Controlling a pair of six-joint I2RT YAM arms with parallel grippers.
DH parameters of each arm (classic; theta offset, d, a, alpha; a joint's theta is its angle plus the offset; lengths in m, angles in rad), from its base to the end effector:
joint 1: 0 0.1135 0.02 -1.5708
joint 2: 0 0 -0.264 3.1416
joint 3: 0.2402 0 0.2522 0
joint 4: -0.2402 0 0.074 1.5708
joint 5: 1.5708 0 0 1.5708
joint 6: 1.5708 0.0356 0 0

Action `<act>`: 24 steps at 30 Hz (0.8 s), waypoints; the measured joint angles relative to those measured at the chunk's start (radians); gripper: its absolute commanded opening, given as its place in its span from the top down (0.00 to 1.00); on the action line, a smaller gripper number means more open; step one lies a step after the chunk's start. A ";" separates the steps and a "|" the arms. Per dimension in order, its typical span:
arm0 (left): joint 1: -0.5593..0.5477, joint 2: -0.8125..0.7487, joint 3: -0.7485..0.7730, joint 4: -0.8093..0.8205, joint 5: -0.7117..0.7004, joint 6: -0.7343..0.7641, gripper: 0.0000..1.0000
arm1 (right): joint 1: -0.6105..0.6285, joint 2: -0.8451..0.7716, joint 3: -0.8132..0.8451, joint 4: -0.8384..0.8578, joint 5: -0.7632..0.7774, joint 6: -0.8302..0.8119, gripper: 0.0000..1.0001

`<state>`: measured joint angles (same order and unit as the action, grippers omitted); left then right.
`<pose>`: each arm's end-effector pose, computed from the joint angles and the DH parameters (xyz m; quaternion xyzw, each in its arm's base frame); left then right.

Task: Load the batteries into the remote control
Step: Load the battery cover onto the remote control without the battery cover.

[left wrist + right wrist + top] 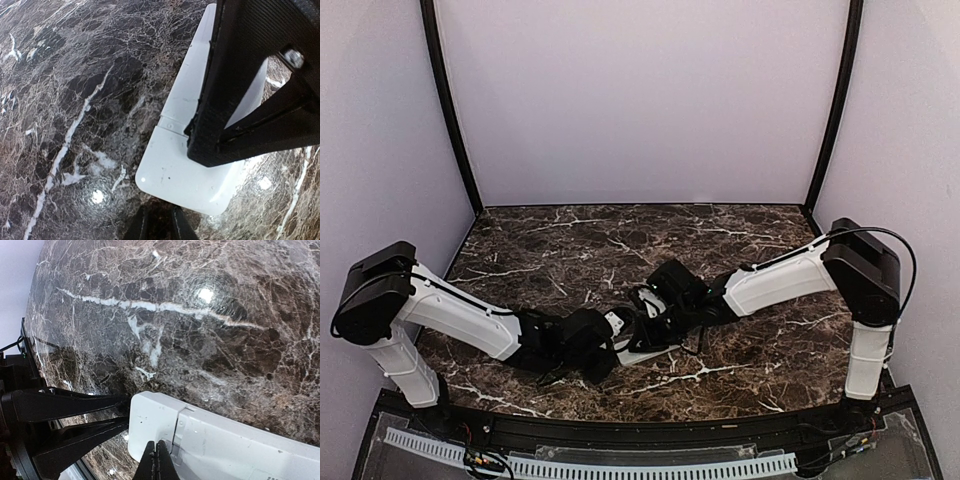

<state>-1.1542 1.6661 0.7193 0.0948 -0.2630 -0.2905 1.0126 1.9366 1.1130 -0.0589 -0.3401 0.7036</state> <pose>0.1332 -0.2782 0.1310 0.3466 0.8621 -0.1384 0.3427 0.1982 0.3398 0.1380 -0.1992 0.9079 0.3558 0.0969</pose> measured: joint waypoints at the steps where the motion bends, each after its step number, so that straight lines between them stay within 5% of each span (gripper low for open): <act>1: 0.000 0.001 0.000 0.001 0.000 0.000 0.85 | 0.000 0.000 0.001 -0.003 0.000 0.000 1.00; 24: 0.000 0.002 0.000 0.004 0.001 0.000 0.85 | -0.068 -0.098 0.008 -0.055 -0.059 -0.014 1.00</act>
<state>-1.1542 1.6680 0.7197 0.0990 -0.2623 -0.2905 0.9443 1.8385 1.1206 -0.1139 -0.3988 0.6895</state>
